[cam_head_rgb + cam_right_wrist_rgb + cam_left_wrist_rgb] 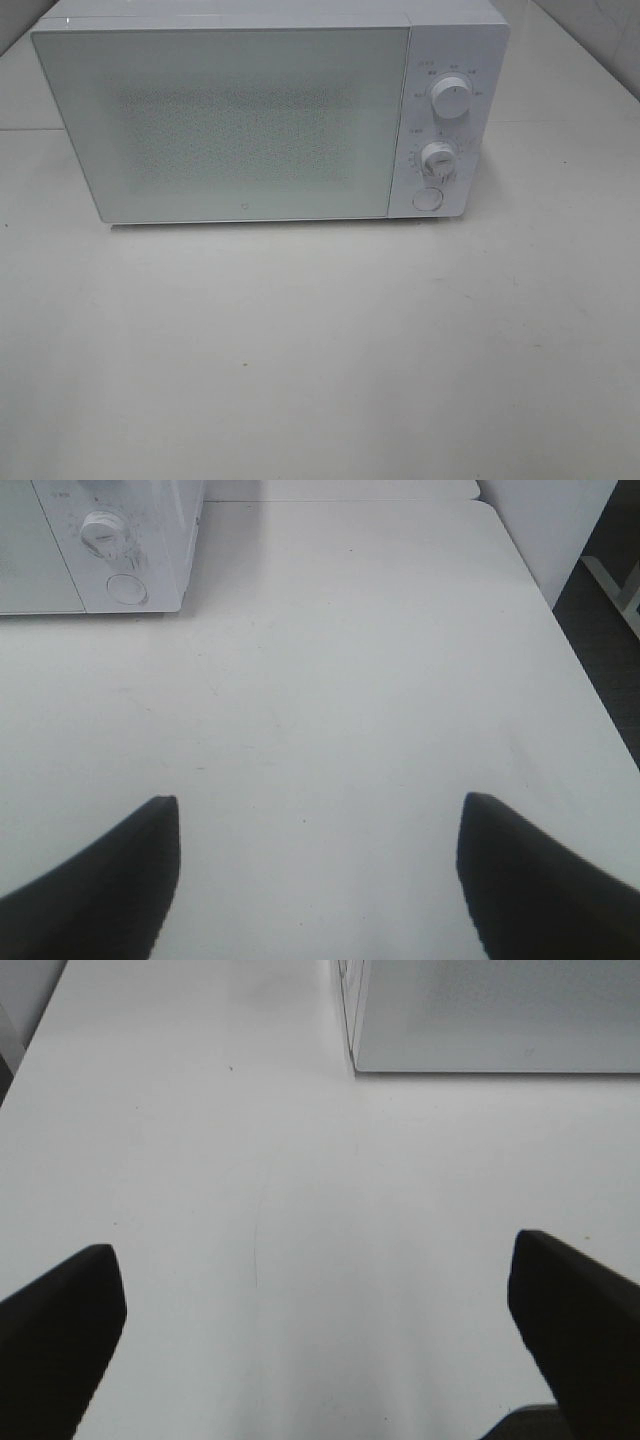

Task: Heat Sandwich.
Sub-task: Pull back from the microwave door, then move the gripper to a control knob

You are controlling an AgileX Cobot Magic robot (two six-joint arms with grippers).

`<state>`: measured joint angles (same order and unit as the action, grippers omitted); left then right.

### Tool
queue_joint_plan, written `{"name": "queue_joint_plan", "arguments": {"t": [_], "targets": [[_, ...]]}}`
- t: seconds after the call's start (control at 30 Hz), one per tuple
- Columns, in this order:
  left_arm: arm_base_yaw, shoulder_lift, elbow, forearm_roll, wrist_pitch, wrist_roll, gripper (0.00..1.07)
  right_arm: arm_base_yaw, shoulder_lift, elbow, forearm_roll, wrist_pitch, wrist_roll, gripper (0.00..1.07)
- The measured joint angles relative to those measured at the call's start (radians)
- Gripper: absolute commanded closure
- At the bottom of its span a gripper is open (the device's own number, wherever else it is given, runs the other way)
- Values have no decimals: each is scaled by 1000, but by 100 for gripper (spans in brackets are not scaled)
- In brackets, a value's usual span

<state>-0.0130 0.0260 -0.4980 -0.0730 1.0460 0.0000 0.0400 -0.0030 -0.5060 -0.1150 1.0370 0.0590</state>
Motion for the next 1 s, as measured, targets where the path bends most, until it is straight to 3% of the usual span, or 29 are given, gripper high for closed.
{"name": "queue_joint_plan", "arguments": {"t": [1.0], "targets": [[0, -30, 0, -2, 0, 0, 8, 0, 0, 0, 0, 0, 0, 34]]}}
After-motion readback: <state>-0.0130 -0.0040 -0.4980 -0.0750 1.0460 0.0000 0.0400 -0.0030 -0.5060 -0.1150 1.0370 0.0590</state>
